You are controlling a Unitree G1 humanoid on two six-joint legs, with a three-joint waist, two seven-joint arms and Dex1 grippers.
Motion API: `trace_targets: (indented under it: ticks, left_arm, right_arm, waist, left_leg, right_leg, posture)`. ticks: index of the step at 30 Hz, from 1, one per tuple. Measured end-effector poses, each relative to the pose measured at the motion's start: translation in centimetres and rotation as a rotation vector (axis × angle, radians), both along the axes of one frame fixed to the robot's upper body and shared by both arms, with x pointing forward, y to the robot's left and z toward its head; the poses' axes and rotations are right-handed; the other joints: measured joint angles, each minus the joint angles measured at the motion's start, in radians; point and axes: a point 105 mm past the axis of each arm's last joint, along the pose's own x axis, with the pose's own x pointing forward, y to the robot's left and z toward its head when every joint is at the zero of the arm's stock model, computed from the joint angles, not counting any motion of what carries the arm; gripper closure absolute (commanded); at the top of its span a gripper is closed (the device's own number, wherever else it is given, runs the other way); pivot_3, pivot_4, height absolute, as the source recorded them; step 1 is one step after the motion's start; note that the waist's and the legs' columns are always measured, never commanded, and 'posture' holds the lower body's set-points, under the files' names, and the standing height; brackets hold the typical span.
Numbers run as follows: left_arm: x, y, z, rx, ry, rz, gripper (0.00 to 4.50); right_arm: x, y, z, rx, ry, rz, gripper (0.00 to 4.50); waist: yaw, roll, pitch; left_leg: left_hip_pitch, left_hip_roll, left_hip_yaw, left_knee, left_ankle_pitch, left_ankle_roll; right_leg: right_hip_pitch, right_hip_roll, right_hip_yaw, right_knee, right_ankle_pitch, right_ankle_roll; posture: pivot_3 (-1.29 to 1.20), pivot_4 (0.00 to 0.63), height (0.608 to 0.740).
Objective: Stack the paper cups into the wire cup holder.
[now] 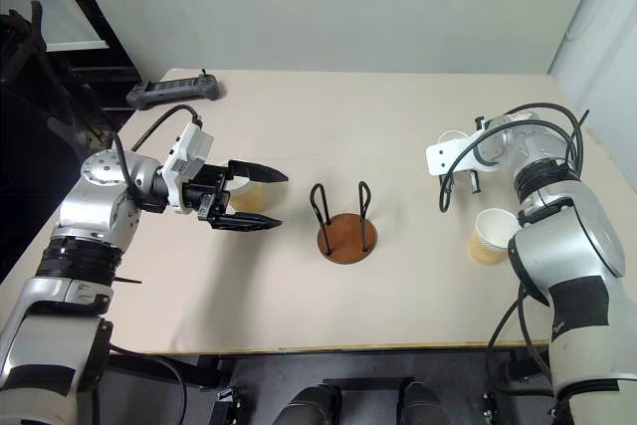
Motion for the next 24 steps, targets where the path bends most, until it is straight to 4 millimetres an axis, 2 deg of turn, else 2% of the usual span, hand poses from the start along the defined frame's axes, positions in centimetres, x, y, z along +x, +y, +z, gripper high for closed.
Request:
trace_targets:
  ticks: [2,5,9,12,18,24]
  left_arm:
    - [0.0,0.0,0.0,-0.001,0.000,-0.001,0.00]
    - [0.0,-0.1,-0.1,-0.001,0.001,-0.005,0.00]
    - [0.2,-0.6,-0.3,-0.003,0.004,-0.018,0.00]
    - [0.4,-1.0,-0.6,0.004,0.016,-0.029,0.00]
    - [0.6,-1.4,-0.9,0.017,0.023,-0.040,0.00]
    - [0.8,-2.1,-1.3,0.011,0.033,-0.058,0.00]
  right_arm:
    - [-0.3,0.0,0.9,0.012,0.014,0.018,4.48]
    - [-1.2,0.6,3.8,0.053,0.026,0.070,4.48]
    - [-2.9,2.7,7.7,0.103,0.033,0.158,4.48]
    - [-4.6,4.4,9.7,0.111,0.047,0.216,4.48]
    - [-8.0,6.1,11.2,0.113,0.109,0.267,4.48]
    - [-10.4,7.9,12.5,0.135,0.093,0.315,4.48]
  waist:
    - [0.000,0.000,0.000]
    - [-0.001,0.000,0.000]
    - [-0.003,0.000,0.000]
    - [-0.003,0.000,0.000]
    - [-0.002,0.000,0.000]
    - [-0.003,0.000,0.000]
  left_leg:
    - [0.000,0.000,0.000,0.000,0.000,0.000]
    - [0.000,0.000,0.000,0.000,0.000,0.000]
    - [0.000,0.000,0.000,0.000,0.000,0.000]
    - [0.000,0.000,0.000,0.000,0.001,0.000]
    - [-0.001,0.000,0.000,0.000,0.002,0.001]
    - [-0.001,0.000,0.000,0.000,0.004,0.001]
  right_leg:
    - [0.000,0.000,0.000,0.000,0.000,0.000]
    - [0.000,0.000,0.000,-0.001,0.000,0.000]
    - [0.000,0.000,0.000,-0.001,0.000,-0.001]
    - [0.000,0.000,0.000,-0.001,-0.001,-0.001]
    - [0.000,0.000,0.000,-0.002,-0.001,-0.001]
    - [0.001,0.001,0.000,-0.002,-0.001,-0.001]
  posture:
    - [0.00,0.150,0.740]
    - [0.00,0.150,0.740]
    - [0.00,0.150,0.740]
    - [0.00,0.150,0.740]
    - [0.00,0.150,0.740]
    - [0.00,0.150,0.740]
